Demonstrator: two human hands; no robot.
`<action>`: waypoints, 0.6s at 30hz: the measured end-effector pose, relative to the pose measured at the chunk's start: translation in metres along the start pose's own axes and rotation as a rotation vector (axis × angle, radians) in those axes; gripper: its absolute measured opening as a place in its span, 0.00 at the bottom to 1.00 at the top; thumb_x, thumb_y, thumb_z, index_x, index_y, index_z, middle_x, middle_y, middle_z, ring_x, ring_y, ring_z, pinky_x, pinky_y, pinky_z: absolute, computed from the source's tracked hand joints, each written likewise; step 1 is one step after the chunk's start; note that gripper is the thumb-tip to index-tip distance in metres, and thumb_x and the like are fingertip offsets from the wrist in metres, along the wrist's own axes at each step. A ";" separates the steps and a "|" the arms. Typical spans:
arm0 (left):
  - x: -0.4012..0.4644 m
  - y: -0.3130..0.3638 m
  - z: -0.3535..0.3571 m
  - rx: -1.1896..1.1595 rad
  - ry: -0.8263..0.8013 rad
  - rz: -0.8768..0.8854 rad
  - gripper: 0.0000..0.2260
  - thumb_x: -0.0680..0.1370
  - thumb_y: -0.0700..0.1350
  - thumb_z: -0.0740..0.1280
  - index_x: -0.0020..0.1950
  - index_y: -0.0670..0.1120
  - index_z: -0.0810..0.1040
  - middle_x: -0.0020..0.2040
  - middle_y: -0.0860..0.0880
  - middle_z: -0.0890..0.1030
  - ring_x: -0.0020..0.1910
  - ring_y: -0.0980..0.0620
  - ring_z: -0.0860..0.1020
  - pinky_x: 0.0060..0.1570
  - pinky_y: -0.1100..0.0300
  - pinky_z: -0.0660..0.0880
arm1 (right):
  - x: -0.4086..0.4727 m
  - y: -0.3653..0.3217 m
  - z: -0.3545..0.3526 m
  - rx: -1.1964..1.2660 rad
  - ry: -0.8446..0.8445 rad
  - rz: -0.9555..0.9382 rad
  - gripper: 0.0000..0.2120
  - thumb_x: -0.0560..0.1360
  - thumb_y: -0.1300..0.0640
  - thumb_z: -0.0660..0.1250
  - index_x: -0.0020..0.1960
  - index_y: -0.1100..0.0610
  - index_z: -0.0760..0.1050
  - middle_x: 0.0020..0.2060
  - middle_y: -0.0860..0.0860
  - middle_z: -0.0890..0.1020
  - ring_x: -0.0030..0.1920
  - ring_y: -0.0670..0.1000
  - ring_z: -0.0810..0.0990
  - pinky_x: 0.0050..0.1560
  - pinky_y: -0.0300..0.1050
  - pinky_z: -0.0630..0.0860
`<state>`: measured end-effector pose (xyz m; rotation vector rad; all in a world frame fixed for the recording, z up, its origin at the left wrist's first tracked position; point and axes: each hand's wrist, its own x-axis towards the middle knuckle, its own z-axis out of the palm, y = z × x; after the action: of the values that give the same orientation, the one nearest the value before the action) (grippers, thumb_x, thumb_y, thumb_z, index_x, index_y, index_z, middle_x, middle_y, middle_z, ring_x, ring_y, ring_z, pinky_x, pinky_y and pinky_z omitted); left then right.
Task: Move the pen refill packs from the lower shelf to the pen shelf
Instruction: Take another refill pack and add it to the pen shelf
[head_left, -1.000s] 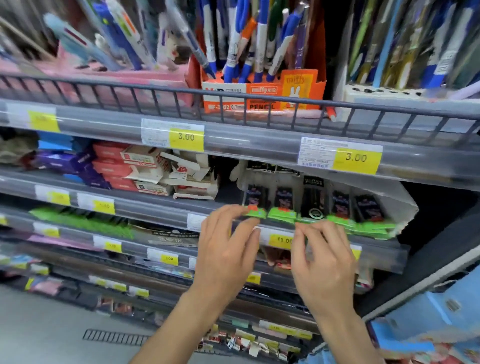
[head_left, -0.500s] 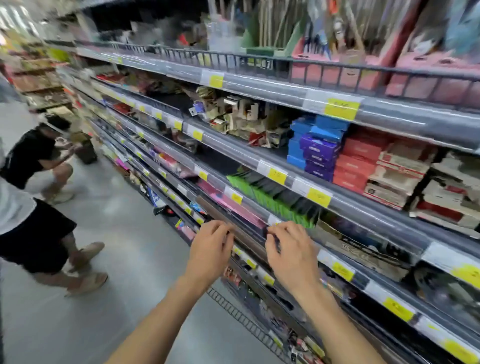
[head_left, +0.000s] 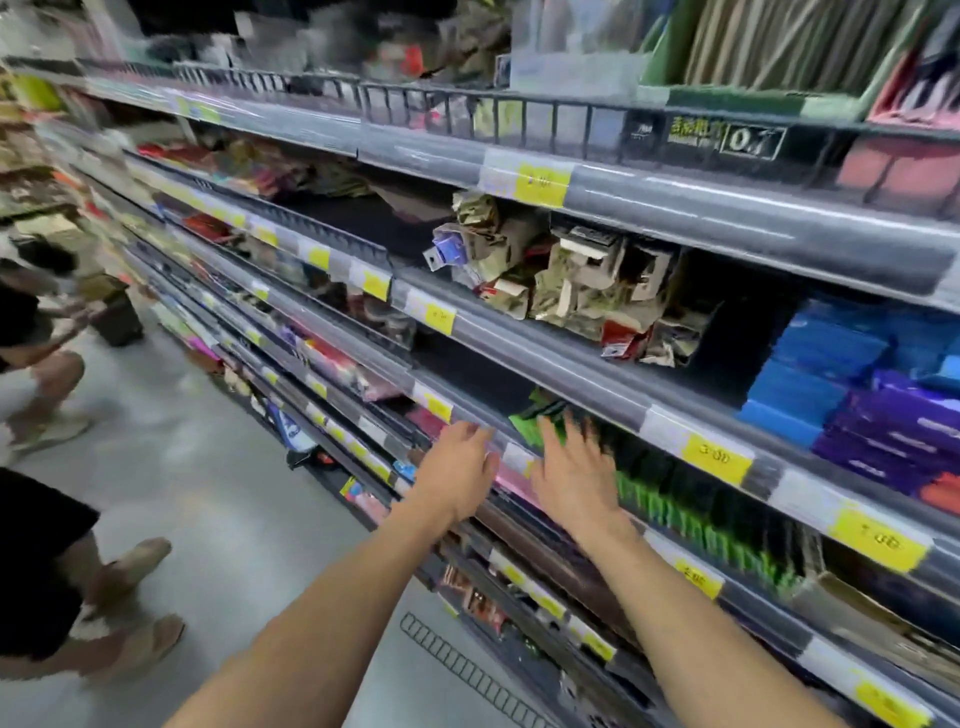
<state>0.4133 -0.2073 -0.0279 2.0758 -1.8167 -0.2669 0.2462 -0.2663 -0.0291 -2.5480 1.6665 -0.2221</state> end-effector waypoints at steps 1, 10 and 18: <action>0.018 -0.003 0.001 -0.009 -0.017 0.020 0.16 0.83 0.43 0.64 0.68 0.37 0.76 0.63 0.36 0.78 0.65 0.34 0.75 0.62 0.47 0.72 | 0.008 -0.003 0.003 -0.012 -0.016 0.046 0.31 0.78 0.45 0.62 0.79 0.47 0.60 0.78 0.56 0.65 0.77 0.62 0.63 0.73 0.63 0.63; 0.126 0.014 0.015 -0.109 -0.203 0.071 0.17 0.86 0.47 0.63 0.70 0.39 0.79 0.70 0.34 0.79 0.68 0.34 0.77 0.66 0.48 0.72 | 0.012 -0.018 0.024 -0.168 0.023 0.149 0.29 0.74 0.46 0.67 0.74 0.50 0.70 0.73 0.56 0.73 0.72 0.61 0.70 0.73 0.63 0.62; 0.150 0.019 0.028 -0.410 -0.484 -0.048 0.29 0.72 0.59 0.72 0.69 0.46 0.80 0.68 0.43 0.82 0.69 0.42 0.79 0.70 0.52 0.74 | 0.004 -0.032 0.027 -0.113 0.191 0.233 0.28 0.73 0.54 0.68 0.71 0.60 0.72 0.65 0.55 0.80 0.66 0.57 0.77 0.74 0.58 0.68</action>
<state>0.4078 -0.3614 -0.0313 1.8627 -1.7621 -1.1365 0.2810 -0.2568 -0.0503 -2.4457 2.0837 -0.3735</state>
